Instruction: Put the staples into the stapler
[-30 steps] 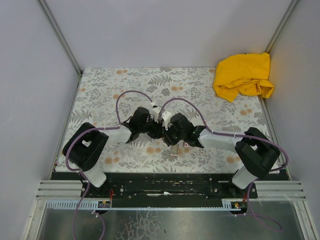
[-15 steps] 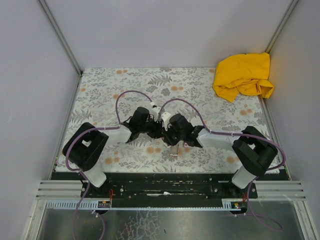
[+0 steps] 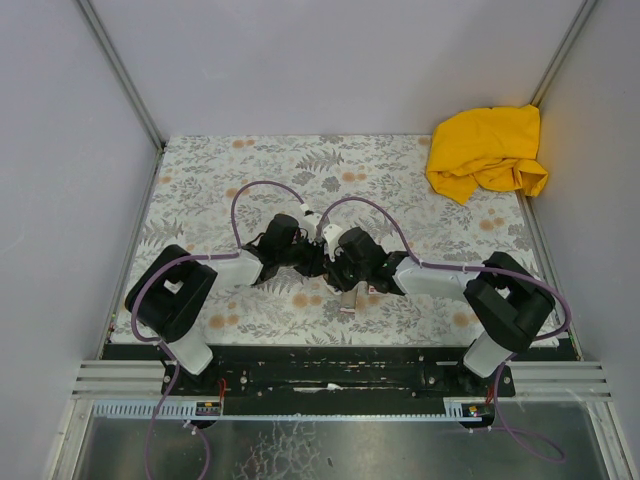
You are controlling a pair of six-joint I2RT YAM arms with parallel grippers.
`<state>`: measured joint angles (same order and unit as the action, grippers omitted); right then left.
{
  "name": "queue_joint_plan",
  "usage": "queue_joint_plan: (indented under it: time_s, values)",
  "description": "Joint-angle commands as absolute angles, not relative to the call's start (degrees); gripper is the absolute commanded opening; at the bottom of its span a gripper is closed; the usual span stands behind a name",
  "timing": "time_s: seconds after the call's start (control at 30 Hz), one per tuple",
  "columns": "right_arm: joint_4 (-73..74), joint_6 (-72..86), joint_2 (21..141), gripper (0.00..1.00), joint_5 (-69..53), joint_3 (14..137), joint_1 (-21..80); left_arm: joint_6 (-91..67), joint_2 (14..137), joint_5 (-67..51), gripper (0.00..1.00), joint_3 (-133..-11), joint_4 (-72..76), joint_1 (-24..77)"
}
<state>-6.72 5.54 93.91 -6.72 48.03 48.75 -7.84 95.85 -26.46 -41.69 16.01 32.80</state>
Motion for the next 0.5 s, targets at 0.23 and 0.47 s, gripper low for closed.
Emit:
queue_joint_plan:
  time_s: [0.23, 0.47]
  values:
    - [-6.34, 4.82, 90.82, 0.16, -6.13, 49.5, 49.39, -5.19, 96.69, -26.62, 0.0, -40.68, 12.68, 35.24]
    - [-6.85, 4.83, 92.47, 0.16, -6.42, 49.39, 49.39, -5.2, 96.56, -26.48, 0.0, -40.66, 12.57, 35.33]
